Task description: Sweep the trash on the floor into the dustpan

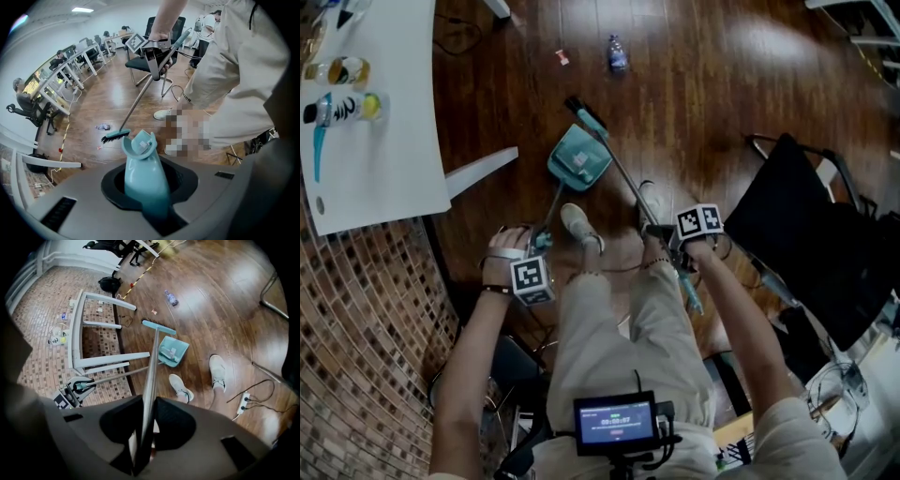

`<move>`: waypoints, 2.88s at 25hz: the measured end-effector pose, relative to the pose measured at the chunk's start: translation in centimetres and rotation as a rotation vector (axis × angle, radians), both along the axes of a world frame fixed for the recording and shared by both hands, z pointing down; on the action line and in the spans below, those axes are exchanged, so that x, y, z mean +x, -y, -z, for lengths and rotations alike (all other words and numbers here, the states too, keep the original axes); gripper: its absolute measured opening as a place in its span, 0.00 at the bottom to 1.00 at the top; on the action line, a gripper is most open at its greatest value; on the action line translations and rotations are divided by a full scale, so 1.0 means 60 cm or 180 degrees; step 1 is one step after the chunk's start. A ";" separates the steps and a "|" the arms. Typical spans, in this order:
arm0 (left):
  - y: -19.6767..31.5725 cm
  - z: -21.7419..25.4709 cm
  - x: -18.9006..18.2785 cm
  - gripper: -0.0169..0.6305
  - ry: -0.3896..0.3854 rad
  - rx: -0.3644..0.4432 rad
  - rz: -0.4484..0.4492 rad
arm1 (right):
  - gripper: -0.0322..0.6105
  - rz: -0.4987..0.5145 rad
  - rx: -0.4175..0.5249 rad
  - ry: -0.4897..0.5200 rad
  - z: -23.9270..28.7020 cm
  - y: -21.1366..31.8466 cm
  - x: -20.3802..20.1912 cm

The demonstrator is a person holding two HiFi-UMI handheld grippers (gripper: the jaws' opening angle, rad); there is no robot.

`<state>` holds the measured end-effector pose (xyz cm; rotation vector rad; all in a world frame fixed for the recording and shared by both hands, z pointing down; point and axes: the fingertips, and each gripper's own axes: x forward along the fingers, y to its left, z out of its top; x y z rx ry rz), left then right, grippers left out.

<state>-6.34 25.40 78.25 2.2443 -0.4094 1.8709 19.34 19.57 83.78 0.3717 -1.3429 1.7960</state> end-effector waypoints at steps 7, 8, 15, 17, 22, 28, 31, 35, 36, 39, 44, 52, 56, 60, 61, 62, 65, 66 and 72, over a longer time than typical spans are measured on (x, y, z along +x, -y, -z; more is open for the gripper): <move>0.006 -0.006 -0.010 0.15 0.0006 0.0057 -0.0041 | 0.21 -0.0061 0.0354 -0.0029 0.015 0.053 0.012; 0.005 -0.004 -0.009 0.15 -0.0012 0.0056 -0.0049 | 0.21 -0.0094 0.0416 -0.0020 0.022 0.062 0.017; 0.006 -0.003 -0.024 0.15 -0.0013 0.0128 -0.0036 | 0.21 -0.0291 0.0734 -0.0099 0.026 0.135 0.031; 0.002 -0.006 -0.025 0.15 0.0010 0.0162 -0.0055 | 0.21 -0.0326 0.0740 -0.0174 0.021 0.146 0.039; -0.009 -0.003 -0.017 0.15 0.0041 0.0178 0.0212 | 0.21 -0.0308 0.0688 -0.0215 0.017 0.184 0.053; 0.048 0.010 -0.016 0.15 0.0130 0.0290 0.0513 | 0.21 -0.0181 0.0772 -0.0229 0.018 0.318 0.047; 0.089 0.012 -0.026 0.15 0.0166 0.0277 0.0678 | 0.21 -0.0043 0.0866 -0.0309 0.012 0.394 0.037; 0.133 0.011 -0.033 0.15 0.0183 0.0237 0.0872 | 0.21 0.0100 0.0963 -0.0334 0.002 0.478 0.003; 0.142 0.011 -0.036 0.15 0.0193 0.0231 0.0924 | 0.21 0.0125 0.0980 -0.0313 -0.001 0.495 -0.012; 0.155 0.005 -0.044 0.15 0.0240 0.0198 0.1084 | 0.21 0.0248 0.1026 -0.0229 -0.013 0.534 -0.074; 0.159 0.010 -0.047 0.15 0.0220 0.0098 0.1380 | 0.21 0.0525 0.1048 0.0010 -0.054 0.551 -0.186; 0.150 -0.003 -0.066 0.15 0.0215 -0.0025 0.1565 | 0.21 0.0970 0.1032 0.0154 -0.153 0.517 -0.322; 0.154 -0.003 -0.072 0.15 0.0195 -0.0050 0.1641 | 0.21 0.0954 0.0891 0.0191 -0.197 0.491 -0.352; 0.161 -0.011 -0.081 0.15 0.0219 -0.0039 0.1547 | 0.21 0.0860 0.0558 0.0040 -0.223 0.458 -0.350; 0.163 -0.011 -0.083 0.15 0.0214 -0.0039 0.1537 | 0.21 0.0837 0.0475 -0.0026 -0.225 0.446 -0.343; 0.162 -0.011 -0.083 0.15 0.0210 -0.0042 0.1534 | 0.21 0.0825 0.0405 -0.0088 -0.224 0.433 -0.334; 0.159 -0.010 -0.080 0.15 0.0204 -0.0054 0.1536 | 0.21 0.0811 0.0230 -0.0146 -0.211 0.396 -0.302; 0.159 -0.010 -0.079 0.15 0.0203 -0.0054 0.1535 | 0.21 0.0799 0.0163 -0.0120 -0.208 0.385 -0.293; 0.163 -0.009 -0.081 0.15 0.0206 -0.0060 0.1512 | 0.21 0.0642 -0.0511 -0.0004 -0.152 0.308 -0.258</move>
